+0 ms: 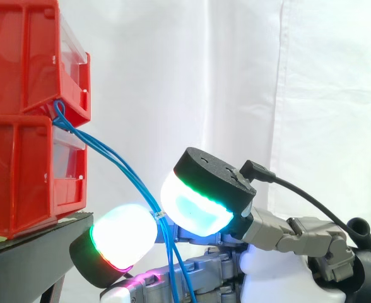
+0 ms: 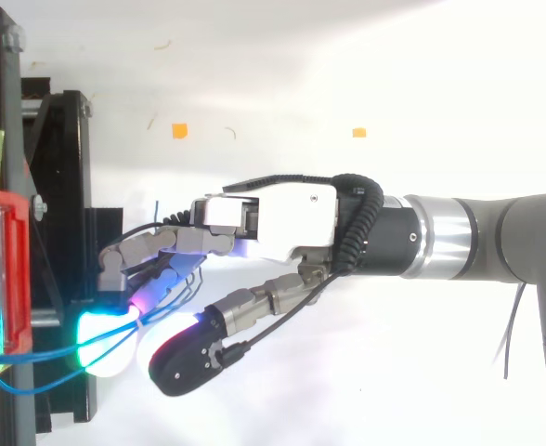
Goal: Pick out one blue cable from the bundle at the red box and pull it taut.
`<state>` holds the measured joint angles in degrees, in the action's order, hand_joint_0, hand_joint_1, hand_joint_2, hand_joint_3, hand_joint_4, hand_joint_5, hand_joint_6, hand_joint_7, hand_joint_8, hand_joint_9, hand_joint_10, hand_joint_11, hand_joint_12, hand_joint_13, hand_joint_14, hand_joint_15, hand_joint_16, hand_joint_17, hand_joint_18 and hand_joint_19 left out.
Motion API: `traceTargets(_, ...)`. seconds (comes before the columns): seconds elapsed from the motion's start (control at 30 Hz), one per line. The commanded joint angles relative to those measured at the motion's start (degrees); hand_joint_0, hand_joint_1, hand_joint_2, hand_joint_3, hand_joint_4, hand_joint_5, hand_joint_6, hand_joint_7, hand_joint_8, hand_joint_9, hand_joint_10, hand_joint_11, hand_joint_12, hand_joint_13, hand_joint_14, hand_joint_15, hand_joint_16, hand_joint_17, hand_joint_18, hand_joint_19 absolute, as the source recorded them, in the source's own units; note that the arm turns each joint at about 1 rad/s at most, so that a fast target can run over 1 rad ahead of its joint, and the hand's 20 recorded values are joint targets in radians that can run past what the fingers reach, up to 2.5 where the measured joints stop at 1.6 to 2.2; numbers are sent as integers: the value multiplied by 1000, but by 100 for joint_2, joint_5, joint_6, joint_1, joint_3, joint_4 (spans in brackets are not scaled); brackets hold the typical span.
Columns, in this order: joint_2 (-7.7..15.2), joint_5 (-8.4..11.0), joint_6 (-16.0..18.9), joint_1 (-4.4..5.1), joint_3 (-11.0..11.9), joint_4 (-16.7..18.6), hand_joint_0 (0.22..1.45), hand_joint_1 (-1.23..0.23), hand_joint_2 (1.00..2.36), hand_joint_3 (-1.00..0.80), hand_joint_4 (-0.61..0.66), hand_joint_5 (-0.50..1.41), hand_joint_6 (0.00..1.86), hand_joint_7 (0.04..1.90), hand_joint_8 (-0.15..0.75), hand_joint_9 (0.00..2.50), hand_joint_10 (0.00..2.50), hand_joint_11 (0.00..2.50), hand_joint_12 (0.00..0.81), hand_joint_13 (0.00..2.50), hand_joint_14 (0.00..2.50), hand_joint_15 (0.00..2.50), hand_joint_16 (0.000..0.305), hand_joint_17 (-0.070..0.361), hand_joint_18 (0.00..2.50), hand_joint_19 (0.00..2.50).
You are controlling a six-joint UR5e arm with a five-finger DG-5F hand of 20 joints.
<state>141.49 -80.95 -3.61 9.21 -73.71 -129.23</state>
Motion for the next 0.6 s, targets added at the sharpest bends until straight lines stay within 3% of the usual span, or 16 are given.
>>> traceTargets(0.0,1,0,0,2,6,-14,600,-475,1004,-449,148,-108,507,1238,299,785,10,315,308,598,6,168,34,76,392,245)
traceTargets(0.27,1,-8,0,2,6,3,591,-389,1000,-500,143,-116,573,1163,301,791,10,327,307,591,6,165,33,74,365,256)
traceTargets(0.4,1,-8,0,2,6,-14,575,-348,1000,-500,151,-132,698,997,304,807,10,325,309,592,6,171,33,74,362,254)
traceTargets(0.57,1,-8,0,2,6,-32,565,-320,1000,-500,147,-136,734,947,311,807,10,333,314,595,6,171,33,75,354,252)
